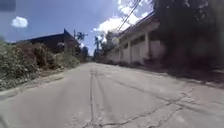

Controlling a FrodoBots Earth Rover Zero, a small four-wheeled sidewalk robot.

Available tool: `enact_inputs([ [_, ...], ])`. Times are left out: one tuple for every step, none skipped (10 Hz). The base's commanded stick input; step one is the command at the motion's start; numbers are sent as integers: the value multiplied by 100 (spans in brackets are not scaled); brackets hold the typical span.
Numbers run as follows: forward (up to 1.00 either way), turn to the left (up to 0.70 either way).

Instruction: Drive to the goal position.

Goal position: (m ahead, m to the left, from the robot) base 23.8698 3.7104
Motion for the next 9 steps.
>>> enact_inputs([
  [85,-34],
  [85,-34],
  [85,-34],
  [85,-34],
  [85,-33],
  [85,-24],
  [85,-14],
  [85,-5],
  [85,5],
])
